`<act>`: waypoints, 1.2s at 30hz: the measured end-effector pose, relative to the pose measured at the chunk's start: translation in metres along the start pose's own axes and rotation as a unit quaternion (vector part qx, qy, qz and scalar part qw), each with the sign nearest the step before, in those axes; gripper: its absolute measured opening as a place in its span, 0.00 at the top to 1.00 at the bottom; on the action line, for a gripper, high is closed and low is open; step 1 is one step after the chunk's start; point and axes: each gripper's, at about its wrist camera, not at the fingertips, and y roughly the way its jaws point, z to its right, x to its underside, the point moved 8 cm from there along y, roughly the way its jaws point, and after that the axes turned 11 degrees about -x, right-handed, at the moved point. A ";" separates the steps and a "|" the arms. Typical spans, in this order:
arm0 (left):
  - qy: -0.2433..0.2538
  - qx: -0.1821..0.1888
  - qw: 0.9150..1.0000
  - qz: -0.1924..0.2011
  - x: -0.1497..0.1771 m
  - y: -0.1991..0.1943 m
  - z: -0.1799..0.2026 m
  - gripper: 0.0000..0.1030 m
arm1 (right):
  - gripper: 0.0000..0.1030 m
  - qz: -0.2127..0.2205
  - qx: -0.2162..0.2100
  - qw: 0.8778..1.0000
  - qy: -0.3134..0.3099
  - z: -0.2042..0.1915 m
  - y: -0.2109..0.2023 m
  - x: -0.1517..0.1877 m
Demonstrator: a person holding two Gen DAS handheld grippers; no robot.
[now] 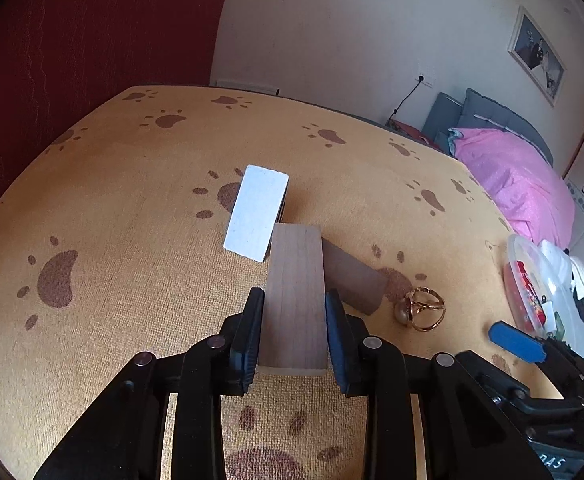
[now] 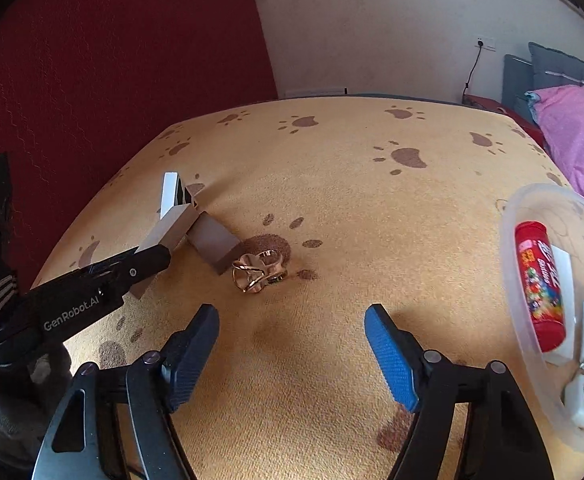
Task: Organize rigid objects
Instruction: 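Grasp the wooden block with the left gripper while the right approaches the gold ring, then lift the wooden block with the left gripper while the right grasps the gold ring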
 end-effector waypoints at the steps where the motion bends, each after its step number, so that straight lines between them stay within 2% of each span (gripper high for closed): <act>1: -0.002 -0.001 1.000 -0.001 0.001 0.000 -0.001 0.69 | 0.29 -0.003 -0.001 1.000 -0.004 -0.002 0.003 -0.002; 14: -0.021 -0.009 1.000 -0.014 0.003 0.007 -0.010 0.64 | 0.56 -0.023 -0.001 0.998 -0.050 -0.012 0.037 -0.018; 16: -0.023 -0.008 1.000 -0.015 0.003 0.008 -0.011 0.64 | 0.62 -0.022 -0.003 0.998 -0.051 -0.013 0.038 -0.018; 19: -0.023 -0.008 1.000 -0.016 0.003 0.008 -0.010 0.63 | 0.64 -0.019 -0.003 0.999 -0.051 -0.013 0.037 -0.018; 21: -0.023 -0.005 1.000 -0.016 0.003 0.008 -0.009 0.58 | 0.64 -0.016 -0.003 0.999 -0.048 -0.012 0.036 -0.017; 23: -0.021 0.002 1.000 -0.015 0.002 0.008 -0.007 0.47 | 0.64 -0.013 -0.004 0.999 -0.042 -0.012 0.034 -0.017; 25: -0.018 0.004 1.000 -0.014 0.002 0.008 -0.005 0.44 | 0.64 -0.007 -0.005 0.999 -0.035 -0.011 0.029 -0.016; 31: -0.017 0.007 1.000 -0.014 -0.001 0.012 -0.004 0.44 | 0.64 0.014 -0.012 1.000 -0.016 -0.011 0.010 -0.012; 33: -0.013 0.009 1.000 -0.014 -0.002 0.013 -0.003 0.50 | 0.64 0.021 -0.014 1.000 -0.010 -0.011 0.003 -0.011; 34: -0.011 0.011 1.000 -0.015 -0.001 0.013 -0.002 0.58 | 0.64 0.025 -0.014 1.000 -0.007 -0.011 -0.001 -0.011; 36: -0.012 0.011 1.000 -0.016 -0.001 0.013 -0.002 0.65 | 0.64 0.033 -0.014 0.999 -0.002 -0.011 -0.008 -0.010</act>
